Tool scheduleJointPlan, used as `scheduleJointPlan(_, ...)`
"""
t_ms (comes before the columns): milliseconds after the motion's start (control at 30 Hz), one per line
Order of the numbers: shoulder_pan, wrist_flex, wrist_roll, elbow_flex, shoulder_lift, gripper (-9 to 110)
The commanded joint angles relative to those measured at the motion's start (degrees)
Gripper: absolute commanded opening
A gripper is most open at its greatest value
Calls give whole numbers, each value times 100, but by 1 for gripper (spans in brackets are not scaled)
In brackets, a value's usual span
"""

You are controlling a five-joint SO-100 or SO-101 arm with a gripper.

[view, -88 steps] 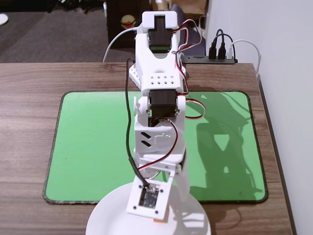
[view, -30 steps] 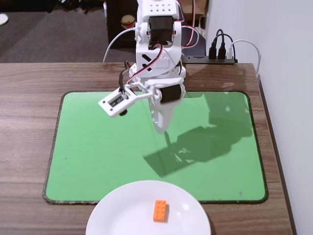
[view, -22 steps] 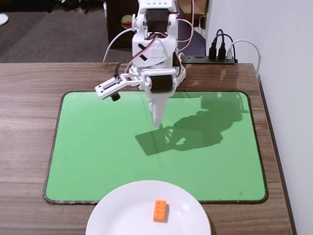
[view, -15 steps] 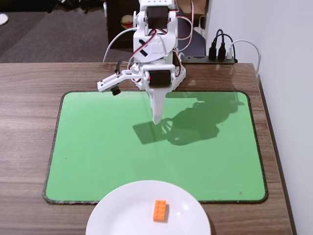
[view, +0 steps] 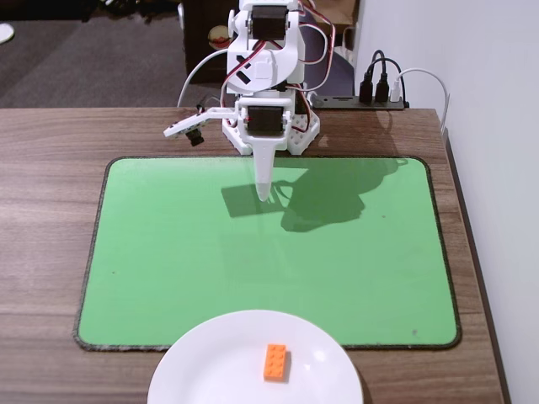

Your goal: Grasp a lego block and put it on the plate.

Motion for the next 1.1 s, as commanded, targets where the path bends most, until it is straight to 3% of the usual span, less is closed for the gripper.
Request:
scheduleJointPlan(0,-26,281,53,0,281,1)
scheduleJointPlan(1067,-79,343,18,-9,281,1)
